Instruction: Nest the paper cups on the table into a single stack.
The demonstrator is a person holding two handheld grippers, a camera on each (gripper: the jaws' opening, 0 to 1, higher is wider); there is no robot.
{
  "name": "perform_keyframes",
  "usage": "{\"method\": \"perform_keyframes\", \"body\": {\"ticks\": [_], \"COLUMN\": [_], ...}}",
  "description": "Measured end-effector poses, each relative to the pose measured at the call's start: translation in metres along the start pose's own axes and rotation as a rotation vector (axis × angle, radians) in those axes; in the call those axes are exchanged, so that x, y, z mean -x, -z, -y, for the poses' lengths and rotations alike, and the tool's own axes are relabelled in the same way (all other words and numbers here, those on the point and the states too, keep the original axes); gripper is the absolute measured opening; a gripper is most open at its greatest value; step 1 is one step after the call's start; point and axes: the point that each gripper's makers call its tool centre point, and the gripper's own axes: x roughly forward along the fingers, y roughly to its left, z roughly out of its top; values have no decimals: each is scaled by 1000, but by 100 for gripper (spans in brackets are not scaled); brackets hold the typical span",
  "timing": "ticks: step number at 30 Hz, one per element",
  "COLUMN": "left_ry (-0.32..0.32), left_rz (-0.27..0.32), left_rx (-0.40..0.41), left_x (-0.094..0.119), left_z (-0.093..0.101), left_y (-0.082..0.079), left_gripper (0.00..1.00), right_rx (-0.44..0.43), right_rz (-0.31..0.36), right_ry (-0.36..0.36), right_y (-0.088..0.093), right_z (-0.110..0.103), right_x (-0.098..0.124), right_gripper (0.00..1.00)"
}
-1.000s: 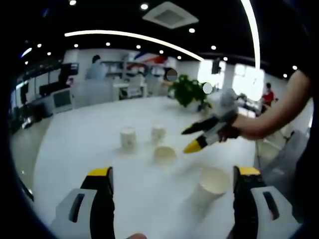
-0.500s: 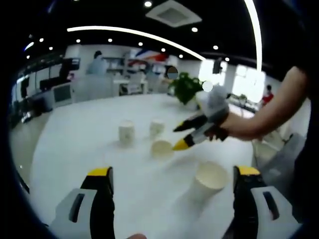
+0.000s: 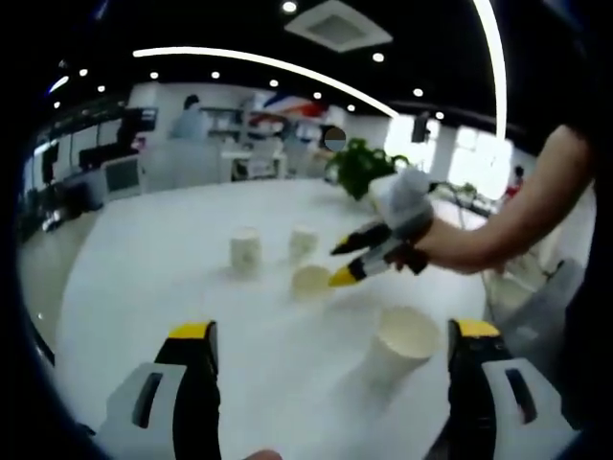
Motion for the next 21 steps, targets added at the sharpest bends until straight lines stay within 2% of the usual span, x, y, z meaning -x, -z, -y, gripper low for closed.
{"method": "perform_keyframes", "body": {"ticks": [13, 21], "left_ry": [8, 10], "left_rz": [-4, -5], "left_rx": [17, 24], "left_x": [-3, -3], "left_z": [3, 5], "left_y": [6, 10], "left_gripper": [100, 99], "right_rx": [-61, -42], "right_rz": [2, -7], "right_ry": [24, 11], "right_y": [11, 16], "right_z": [18, 13], "right_x": [3, -2], "right_gripper": [28, 21]}}
